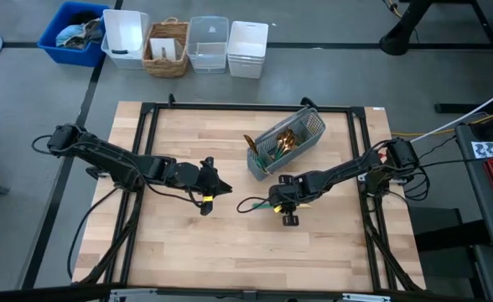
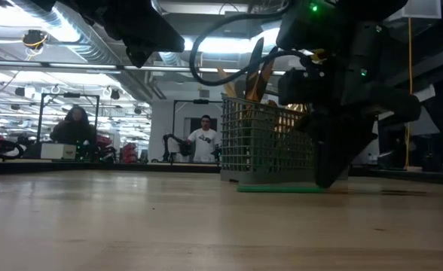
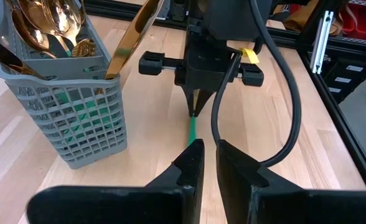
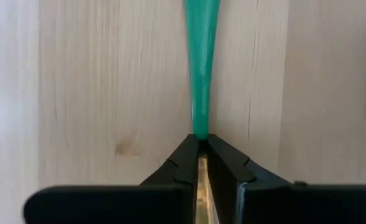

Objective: Sort silverware
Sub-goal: Put the knife into the basket

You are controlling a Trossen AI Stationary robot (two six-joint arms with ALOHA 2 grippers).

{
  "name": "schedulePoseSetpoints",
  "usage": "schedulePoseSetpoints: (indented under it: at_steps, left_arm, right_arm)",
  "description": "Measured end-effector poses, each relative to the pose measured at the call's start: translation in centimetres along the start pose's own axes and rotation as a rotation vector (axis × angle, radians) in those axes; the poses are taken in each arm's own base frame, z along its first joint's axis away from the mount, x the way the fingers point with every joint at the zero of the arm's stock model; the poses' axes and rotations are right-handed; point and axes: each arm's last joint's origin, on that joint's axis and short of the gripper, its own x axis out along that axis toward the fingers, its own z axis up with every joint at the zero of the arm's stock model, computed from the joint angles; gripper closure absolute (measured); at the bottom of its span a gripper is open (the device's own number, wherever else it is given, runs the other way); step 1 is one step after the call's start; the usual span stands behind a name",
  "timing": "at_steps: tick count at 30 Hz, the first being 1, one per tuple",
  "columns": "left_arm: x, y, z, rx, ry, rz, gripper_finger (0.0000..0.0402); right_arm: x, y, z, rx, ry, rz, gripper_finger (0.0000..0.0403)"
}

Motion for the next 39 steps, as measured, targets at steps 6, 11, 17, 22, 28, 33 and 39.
schedulePoseSetpoints:
  at_steps: [6, 11, 17, 22, 28, 33, 39]
  left_arm:
    - [0.0, 0.0, 0.0, 0.000, 0.000, 0.000, 0.0369]
    - [0.0, 0.0, 0.0, -0.009, 0.000, 0.000, 0.0369]
    - [0.1, 0.0, 0.0, -0.075, -0.005, 0.001, 0.0369]
    - [1.2, -0.1, -0.3, -0.074, -0.012, -0.001, 0.0369]
    - [3.7, -0.6, -0.8, -0.033, -0.067, -0.016, 0.0369]
    - [4.7, -0.8, -0.9, -0.016, -0.103, -0.024, 0.0369]
    - [5.1, -1.1, -0.2, -0.012, -0.187, -0.043, 0.0369]
  right_arm:
    - [0.0, 0.0, 0.0, 0.000, 0.003, 0.000, 0.0369]
    - [0.0, 0.0, -0.1, 0.000, 0.008, 0.000, 0.0368]
    - [-0.1, 0.0, -0.3, 0.000, 0.034, -0.003, 0.0368]
    - [-0.1, 0.0, -0.3, 0.000, 0.033, -0.002, 0.0368]
    - [-0.6, 0.0, 0.1, 0.002, 0.048, -0.003, 0.0379]
    - [-2.4, 0.3, 1.4, -0.001, 0.096, -0.010, 0.0398]
    - [-4.8, 0.4, 2.7, -0.044, 0.155, -0.027, 0.0389]
